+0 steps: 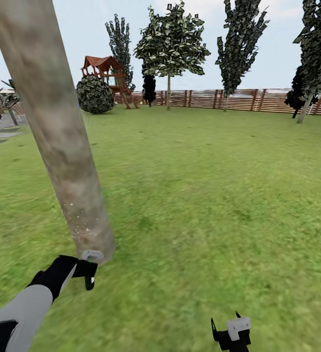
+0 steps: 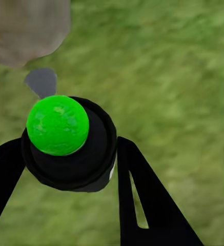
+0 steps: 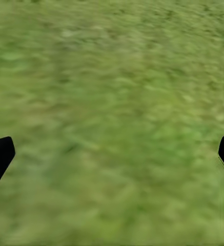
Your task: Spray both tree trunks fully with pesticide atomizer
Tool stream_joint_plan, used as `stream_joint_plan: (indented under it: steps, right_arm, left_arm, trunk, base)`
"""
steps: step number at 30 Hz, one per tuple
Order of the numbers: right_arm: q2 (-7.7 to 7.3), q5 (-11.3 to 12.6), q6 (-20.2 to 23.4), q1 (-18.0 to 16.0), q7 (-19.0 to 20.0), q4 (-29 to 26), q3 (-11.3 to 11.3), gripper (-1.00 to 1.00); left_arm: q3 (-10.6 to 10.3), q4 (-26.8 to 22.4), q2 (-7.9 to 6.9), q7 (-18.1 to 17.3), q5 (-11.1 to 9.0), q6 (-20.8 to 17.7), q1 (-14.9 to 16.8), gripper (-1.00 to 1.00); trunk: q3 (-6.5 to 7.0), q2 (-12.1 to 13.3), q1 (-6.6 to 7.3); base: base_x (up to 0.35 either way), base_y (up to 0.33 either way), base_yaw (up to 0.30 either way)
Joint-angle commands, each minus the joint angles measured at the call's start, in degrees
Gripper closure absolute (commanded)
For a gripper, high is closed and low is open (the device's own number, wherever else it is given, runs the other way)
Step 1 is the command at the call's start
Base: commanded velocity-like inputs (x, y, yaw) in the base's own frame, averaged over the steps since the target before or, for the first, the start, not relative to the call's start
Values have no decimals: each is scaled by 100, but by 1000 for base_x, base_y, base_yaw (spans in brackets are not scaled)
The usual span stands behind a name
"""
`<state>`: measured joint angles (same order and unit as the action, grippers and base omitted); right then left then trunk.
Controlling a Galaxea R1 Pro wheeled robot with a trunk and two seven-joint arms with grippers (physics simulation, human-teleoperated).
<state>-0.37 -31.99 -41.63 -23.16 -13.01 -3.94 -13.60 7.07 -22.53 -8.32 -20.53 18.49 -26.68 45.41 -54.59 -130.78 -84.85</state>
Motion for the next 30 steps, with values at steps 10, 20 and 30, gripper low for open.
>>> stream_joint_plan:
  steps: [10, 20, 30]
  right_arm:
    - [-7, -62, -12, -5, -35, 7, -29, -100]
    - [2, -62, -12, -5, -35, 7, -29, -100]
    - [2, -62, -12, -4, -35, 7, -27, -100]
  left_arm:
    - [58, 1, 25, -39, 84, -21, 3, 100]
    - [504, 9, 5, -38, 92, 0, 3, 100]
    - [515, 15, 21, 135, 107, 5, 3, 100]
  trunk:
    - [-5, -2, -1]
    - [-5, -2, -1]
    - [-5, -2, -1]
  base:
    - [116, -227, 0]
    - [8, -273, 185]
    - [94, -273, 276]
